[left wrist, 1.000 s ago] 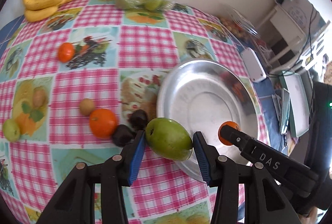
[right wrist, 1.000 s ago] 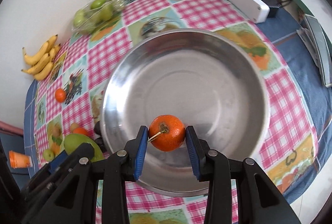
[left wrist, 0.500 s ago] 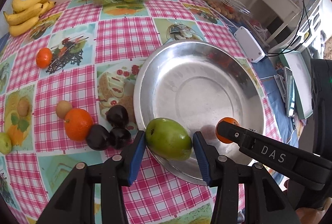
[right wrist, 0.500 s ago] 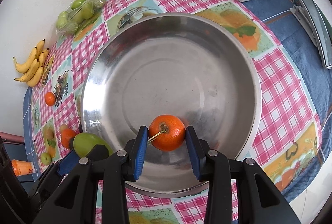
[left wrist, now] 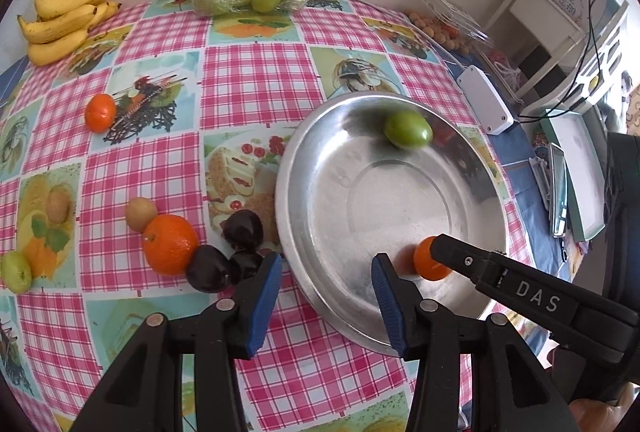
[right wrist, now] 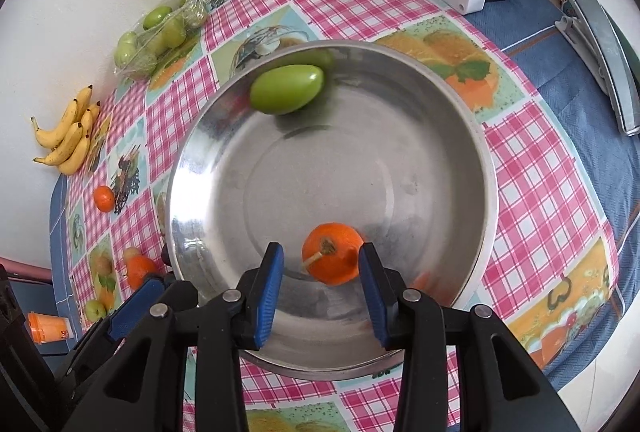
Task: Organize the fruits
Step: 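Release the green pear into the steel bowl while the right tool releases the tangerine there, then move both tools back over the table toward another green mango and tangerine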
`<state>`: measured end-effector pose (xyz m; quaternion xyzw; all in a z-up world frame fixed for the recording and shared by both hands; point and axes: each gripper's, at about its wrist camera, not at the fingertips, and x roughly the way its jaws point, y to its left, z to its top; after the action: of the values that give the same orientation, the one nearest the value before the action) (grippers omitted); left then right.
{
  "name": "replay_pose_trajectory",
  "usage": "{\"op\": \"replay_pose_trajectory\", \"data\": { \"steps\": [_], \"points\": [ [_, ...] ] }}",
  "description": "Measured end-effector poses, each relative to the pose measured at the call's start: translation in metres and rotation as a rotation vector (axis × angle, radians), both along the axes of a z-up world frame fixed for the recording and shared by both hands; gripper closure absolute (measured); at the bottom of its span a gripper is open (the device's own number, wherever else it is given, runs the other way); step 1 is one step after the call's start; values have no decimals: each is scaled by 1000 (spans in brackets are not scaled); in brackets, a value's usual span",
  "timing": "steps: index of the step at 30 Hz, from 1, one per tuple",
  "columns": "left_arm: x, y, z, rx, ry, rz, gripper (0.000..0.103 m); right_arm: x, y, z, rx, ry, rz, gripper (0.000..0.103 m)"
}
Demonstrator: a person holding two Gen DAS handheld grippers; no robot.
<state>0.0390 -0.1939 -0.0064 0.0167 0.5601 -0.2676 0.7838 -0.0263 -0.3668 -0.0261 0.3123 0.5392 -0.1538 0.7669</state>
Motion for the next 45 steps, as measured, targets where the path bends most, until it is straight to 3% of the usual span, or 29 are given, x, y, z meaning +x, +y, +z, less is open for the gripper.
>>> {"op": "replay_pose_trajectory", "data": {
  "steps": [9,10,12,17,33,34,36,45],
  "points": [
    [15,35,-2,83,27,157,40,0,1,0,-1,-3,2,62],
    [17,39,-5,101,33,176,37,1,2,0,-2,-2,4,59],
    [21,47,-9,133,38,220,27,2,3,-1,-14,7,14,41],
    [25,62,-14,181,22,287,0,9,11,-3,-75,32,57,29],
    [28,72,-19,222,3,316,0,15,16,-10,-115,59,98,19],
    [28,72,-19,221,3,316,0,15,16,-10,-115,57,99,18],
    [28,72,-18,223,-2,317,0,14,17,-9,-119,50,97,5],
    [27,73,-14,222,-57,319,0,14,17,-5,-137,23,109,4]
  ]
}}
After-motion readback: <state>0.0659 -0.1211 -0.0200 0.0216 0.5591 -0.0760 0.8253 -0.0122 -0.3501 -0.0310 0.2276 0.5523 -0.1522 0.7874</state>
